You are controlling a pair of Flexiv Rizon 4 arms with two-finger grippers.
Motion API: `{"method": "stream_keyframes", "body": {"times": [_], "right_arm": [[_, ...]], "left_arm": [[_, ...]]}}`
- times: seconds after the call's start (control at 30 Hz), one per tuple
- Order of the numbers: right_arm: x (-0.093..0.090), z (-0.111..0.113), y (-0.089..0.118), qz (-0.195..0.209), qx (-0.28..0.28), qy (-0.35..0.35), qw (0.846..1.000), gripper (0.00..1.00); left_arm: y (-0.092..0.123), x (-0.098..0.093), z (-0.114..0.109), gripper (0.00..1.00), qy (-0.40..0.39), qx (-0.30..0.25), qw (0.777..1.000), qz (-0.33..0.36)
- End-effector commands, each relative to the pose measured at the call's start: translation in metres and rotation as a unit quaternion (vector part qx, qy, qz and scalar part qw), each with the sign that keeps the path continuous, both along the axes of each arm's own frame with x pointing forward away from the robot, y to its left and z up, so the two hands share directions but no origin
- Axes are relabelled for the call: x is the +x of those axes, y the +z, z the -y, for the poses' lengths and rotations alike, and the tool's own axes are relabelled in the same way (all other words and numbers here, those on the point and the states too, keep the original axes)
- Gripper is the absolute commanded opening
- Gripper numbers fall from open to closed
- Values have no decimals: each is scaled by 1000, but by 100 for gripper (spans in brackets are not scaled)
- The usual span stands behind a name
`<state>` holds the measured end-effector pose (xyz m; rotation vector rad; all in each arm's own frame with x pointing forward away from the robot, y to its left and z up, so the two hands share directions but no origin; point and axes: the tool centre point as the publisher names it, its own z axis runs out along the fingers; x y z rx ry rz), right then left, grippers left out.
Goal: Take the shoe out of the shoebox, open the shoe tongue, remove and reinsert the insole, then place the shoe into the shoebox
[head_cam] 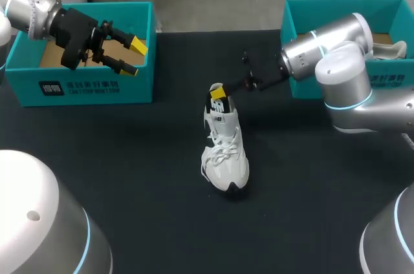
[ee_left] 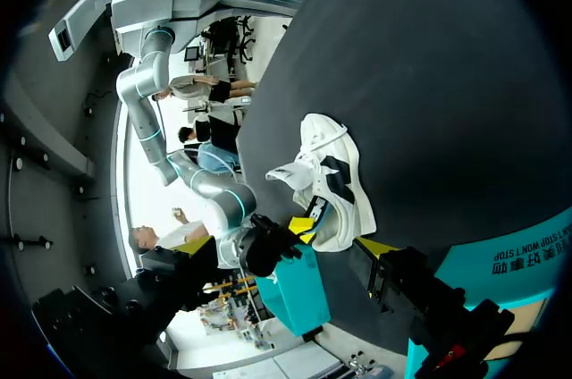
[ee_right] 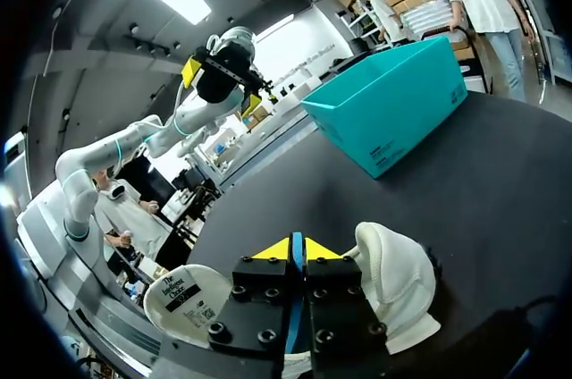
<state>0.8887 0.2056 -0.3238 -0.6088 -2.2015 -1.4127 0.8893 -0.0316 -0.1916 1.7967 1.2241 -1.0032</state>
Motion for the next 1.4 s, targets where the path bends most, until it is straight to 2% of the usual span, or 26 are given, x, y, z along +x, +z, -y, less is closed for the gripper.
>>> {"method": "stream_keyframes", "body": {"times": [0.03, 0.07, 0.13, 0.3, 0.33, 0.63, 0.93, 1.23, 1.33, 1.4], "right_arm": [[0, -4, -1, 0, -2, 1, 1000, 0], [0, -4, 0, 1, -2, 0, 1000, 0], [1, -2, 0, 4, -2, -3, 1000, 15], [-2, -1, 3, 6, -5, -5, 1000, 24], [-1, 0, 3, 7, -6, -6, 1000, 29], [-1, 2, 12, 19, -12, -11, 1000, 39], [4, 6, 21, 36, -11, -19, 999, 41], [7, -3, 26, 47, -11, -18, 999, 42], [7, 1, 31, 44, -24, -45, 998, 37], [7, 7, 34, 38, -33, -80, 996, 22]], "left_arm": [[0, 1, 0, 100, -1, 1, 1000, 0], [0, 1, 0, 100, -1, 1, 1000, 0], [0, 1, 0, 100, -1, 1, 1000, 0], [0, 1, 0, 100, -1, 1, 1000, 0], [0, 1, 0, 100, -1, 1, 1000, 0], [0, 1, 0, 100, -1, 1, 1000, 0], [0, 1, 0, 100, -1, 1, 1000, 0], [0, 1, 0, 100, -1, 1, 1000, 0], [0, 1, 0, 100, -1, 1, 1000, 0], [0, 1, 0, 100, -1, 1, 1000, 0]]}}
